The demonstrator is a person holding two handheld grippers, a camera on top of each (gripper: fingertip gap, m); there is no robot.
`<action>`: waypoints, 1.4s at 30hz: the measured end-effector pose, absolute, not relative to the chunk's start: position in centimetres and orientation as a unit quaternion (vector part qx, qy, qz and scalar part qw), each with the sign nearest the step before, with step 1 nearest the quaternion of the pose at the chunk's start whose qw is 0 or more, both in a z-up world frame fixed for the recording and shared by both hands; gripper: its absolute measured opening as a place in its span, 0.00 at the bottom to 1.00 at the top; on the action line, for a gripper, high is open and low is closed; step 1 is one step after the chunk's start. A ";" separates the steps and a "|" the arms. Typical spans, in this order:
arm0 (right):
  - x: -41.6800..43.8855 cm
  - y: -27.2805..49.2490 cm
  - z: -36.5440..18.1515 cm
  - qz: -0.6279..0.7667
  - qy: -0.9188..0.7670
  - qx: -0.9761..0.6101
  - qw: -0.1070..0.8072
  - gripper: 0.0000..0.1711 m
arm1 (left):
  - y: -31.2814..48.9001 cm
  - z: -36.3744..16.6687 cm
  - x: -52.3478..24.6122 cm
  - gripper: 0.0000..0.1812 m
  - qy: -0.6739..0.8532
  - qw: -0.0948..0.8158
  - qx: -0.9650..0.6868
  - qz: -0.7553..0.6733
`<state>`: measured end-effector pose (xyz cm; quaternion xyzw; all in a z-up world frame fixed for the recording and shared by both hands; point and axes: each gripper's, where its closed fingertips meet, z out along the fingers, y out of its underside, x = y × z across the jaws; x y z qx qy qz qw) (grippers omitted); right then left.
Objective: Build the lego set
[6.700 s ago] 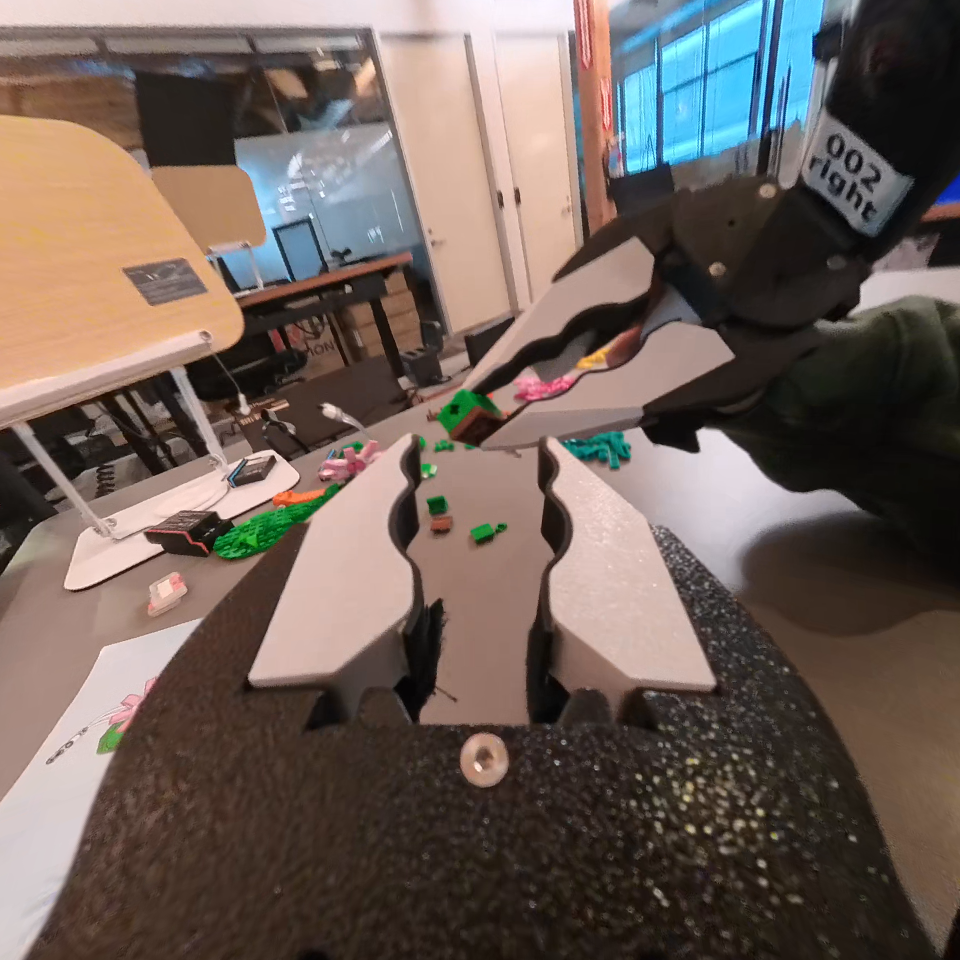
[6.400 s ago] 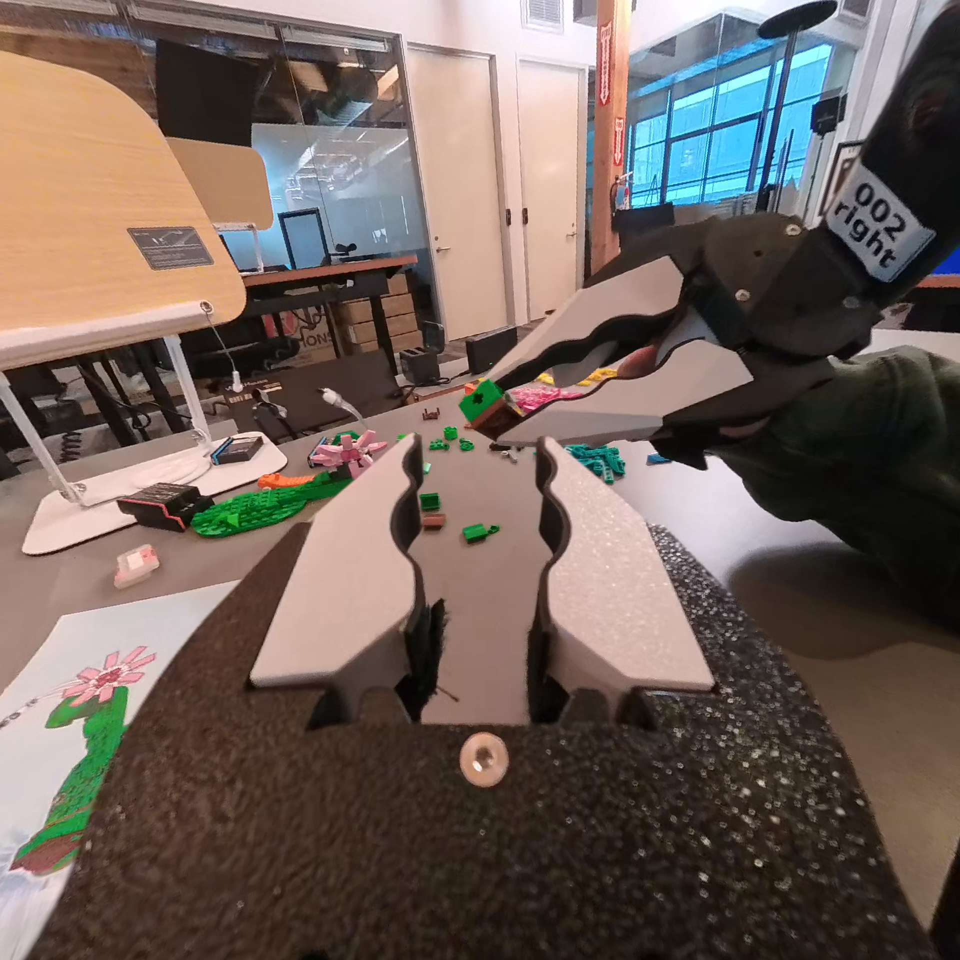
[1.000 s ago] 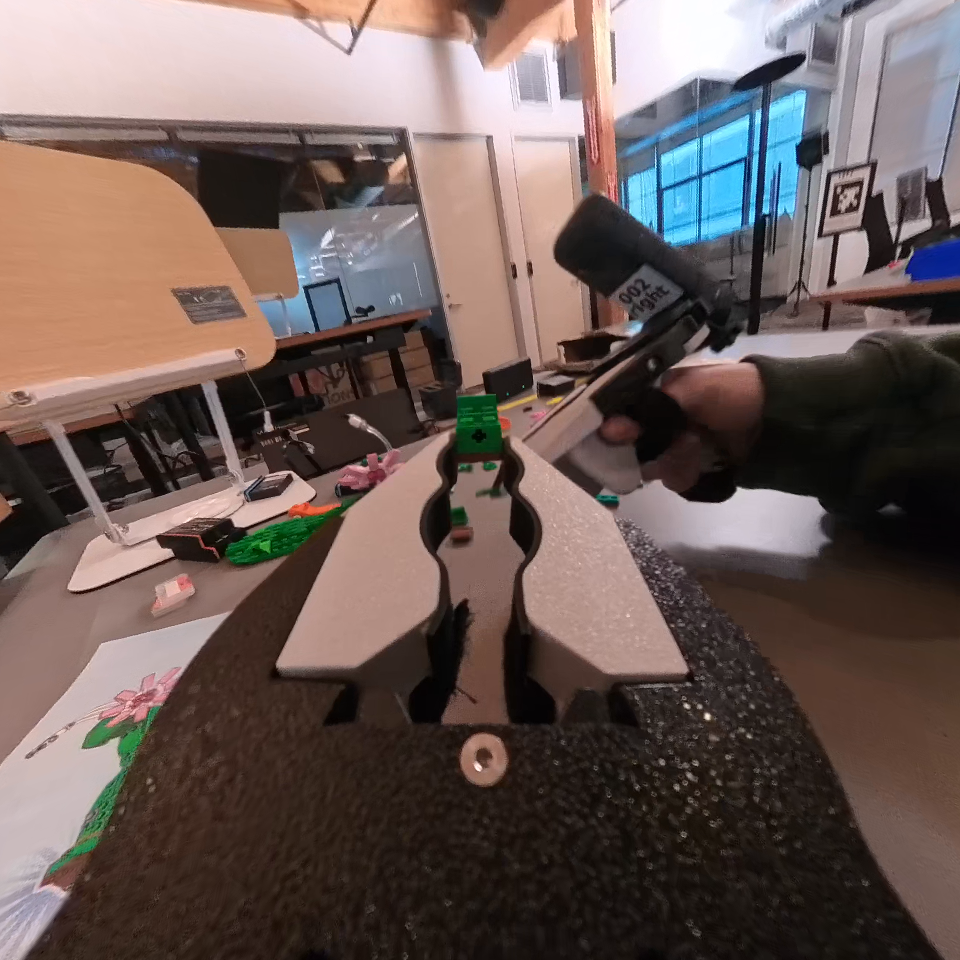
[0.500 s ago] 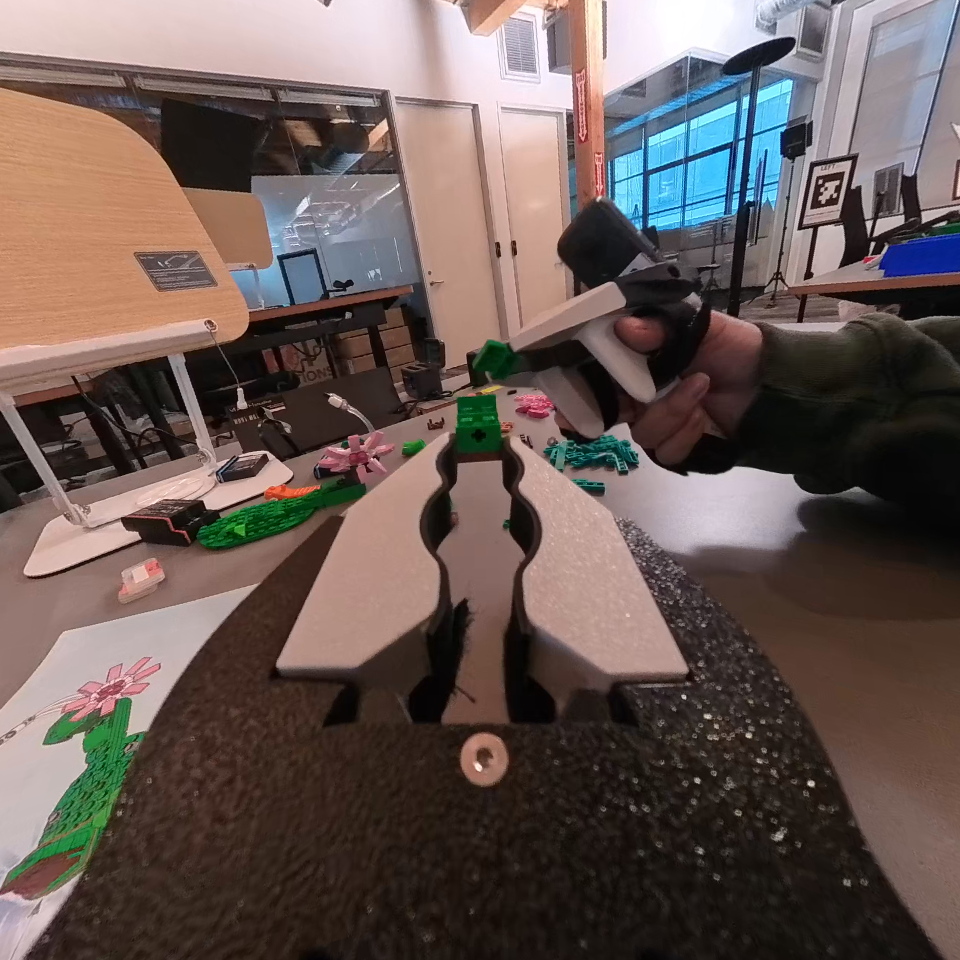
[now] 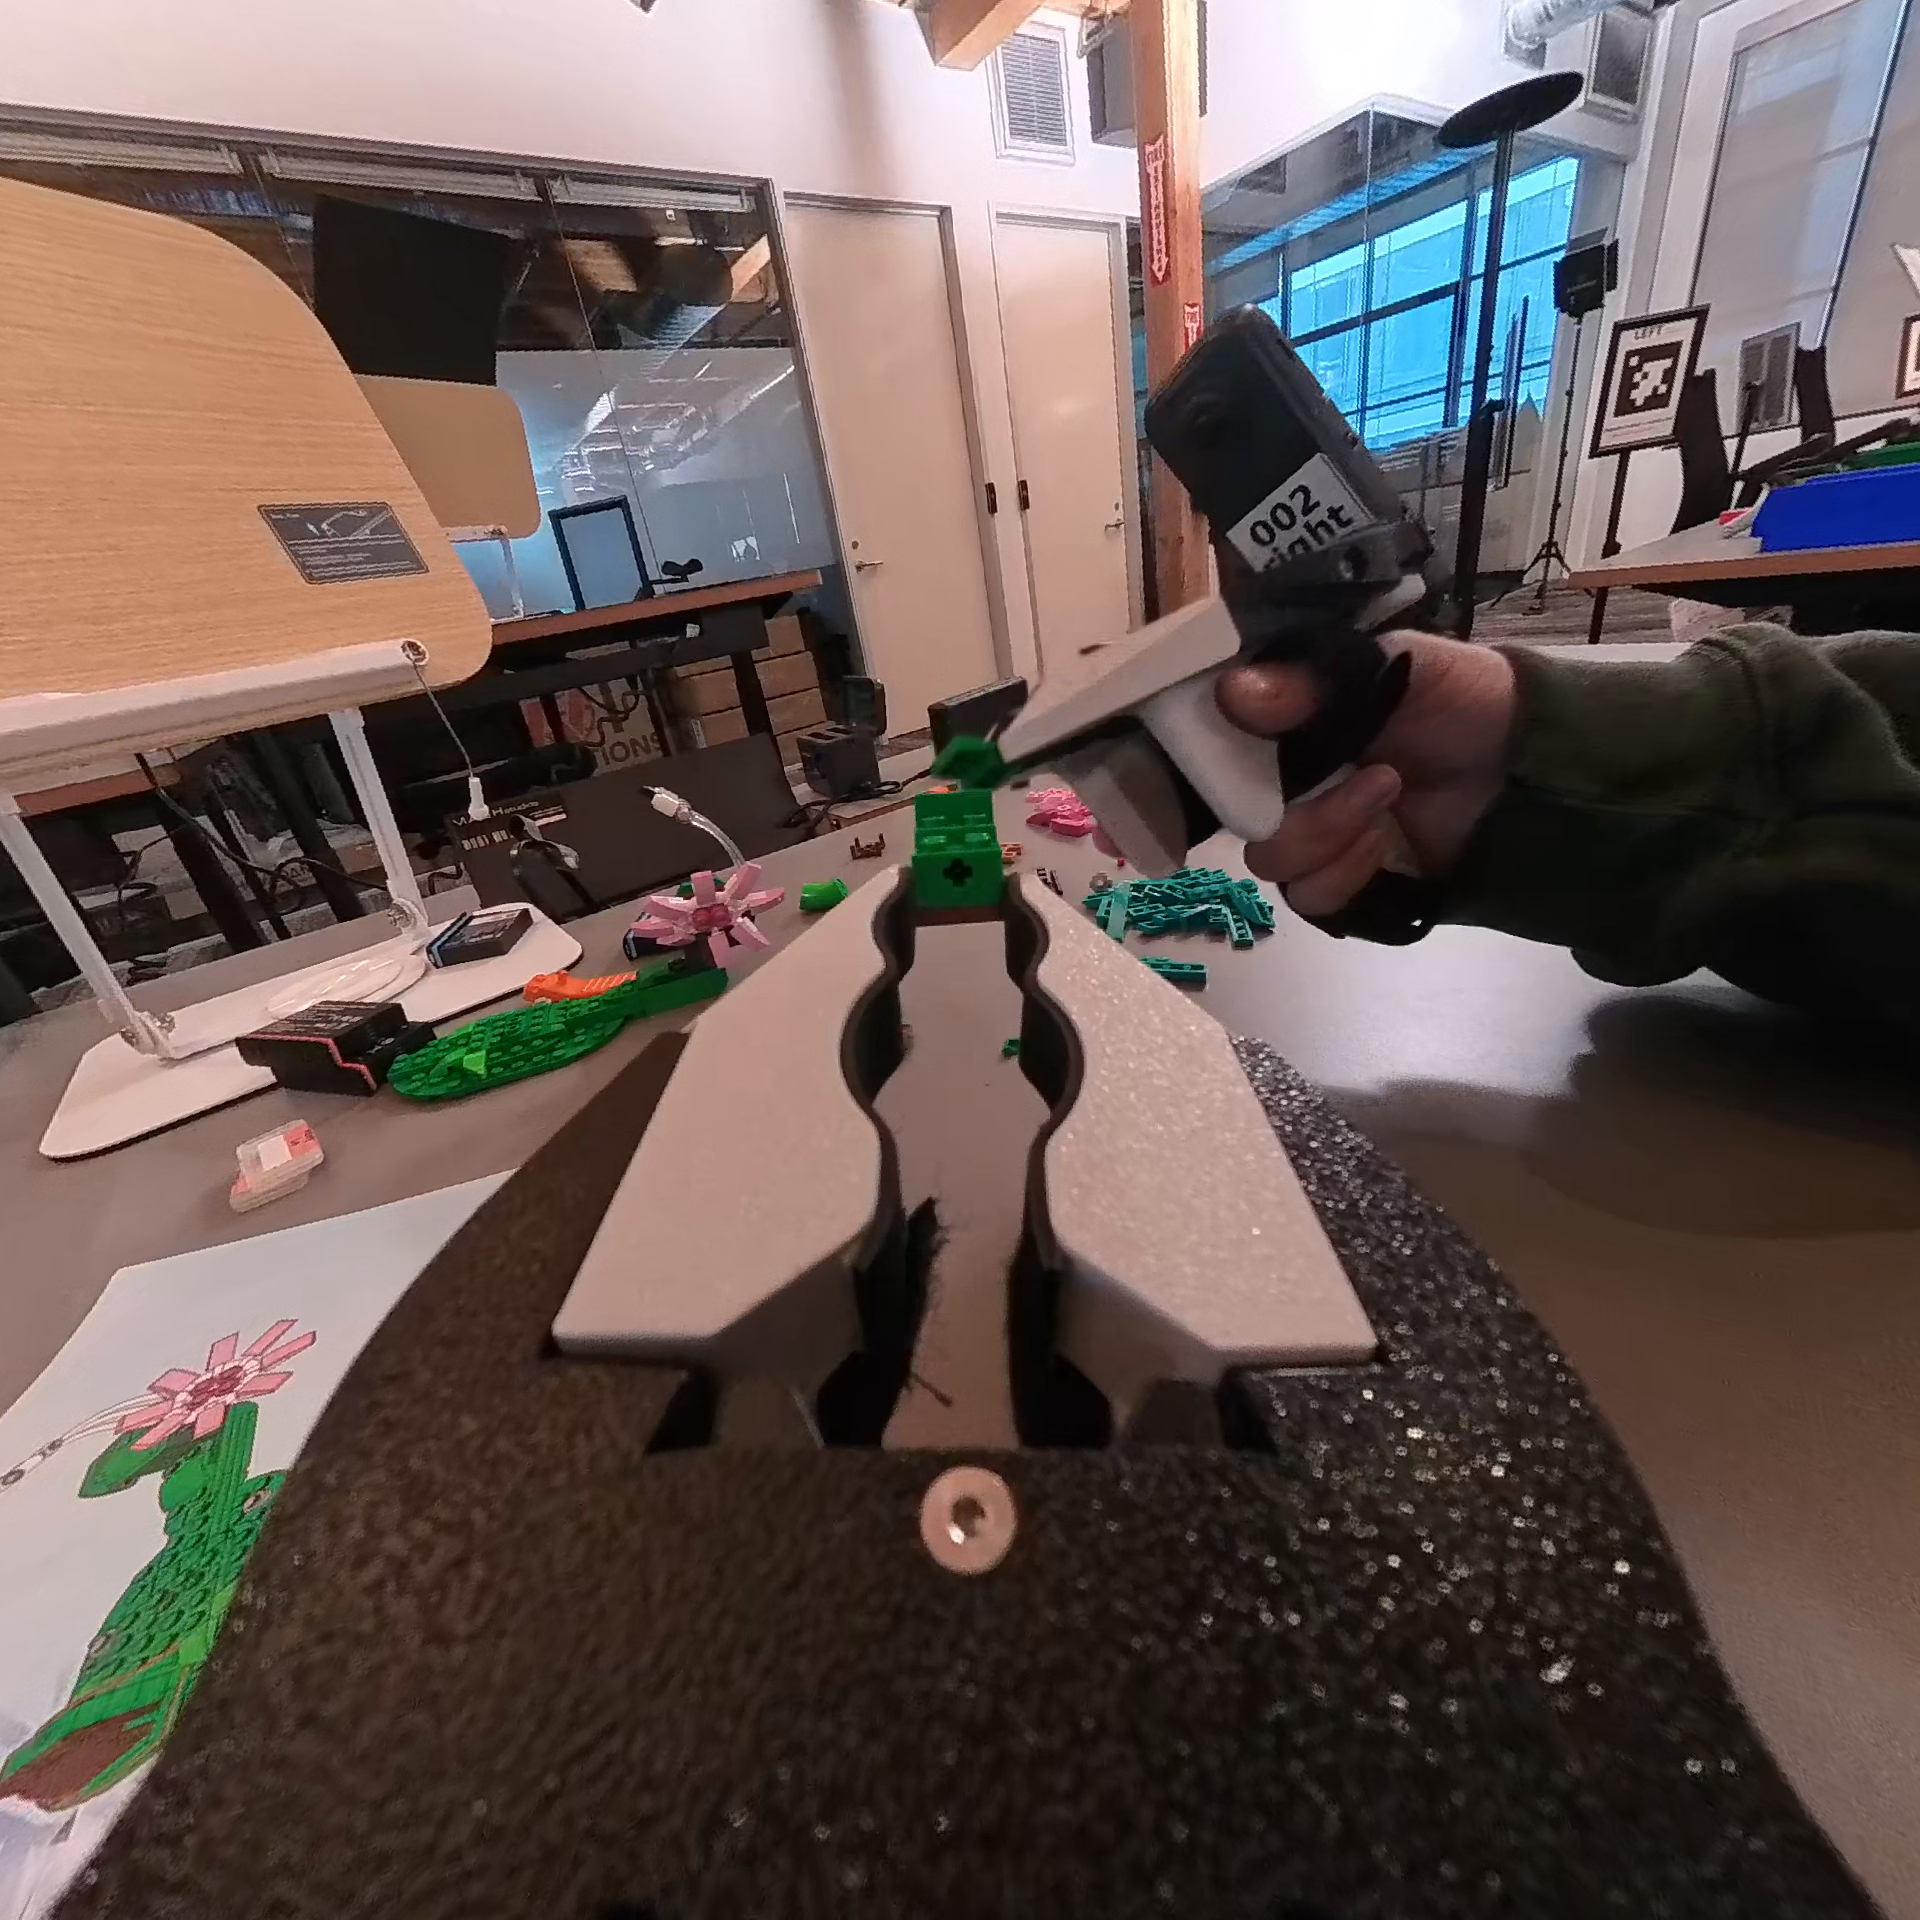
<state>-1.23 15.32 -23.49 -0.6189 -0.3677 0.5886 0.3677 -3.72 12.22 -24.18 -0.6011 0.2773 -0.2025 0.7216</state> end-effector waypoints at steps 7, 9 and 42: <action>-1.5 14.9 -24.0 0.595 -0.375 -0.619 0.349 0.08 | 12.3 -24.1 -3.9 0.08 0.272 0.723 -0.601 -0.202; -1.5 14.8 -23.8 0.600 -0.375 -0.615 0.348 0.08 | 12.3 -24.1 -3.8 0.08 0.273 0.723 -0.602 -0.202; 0.7 16.2 -35.2 0.261 -0.542 -0.750 0.275 0.09 | 12.2 -24.2 -3.7 0.08 0.276 0.722 -0.602 -0.199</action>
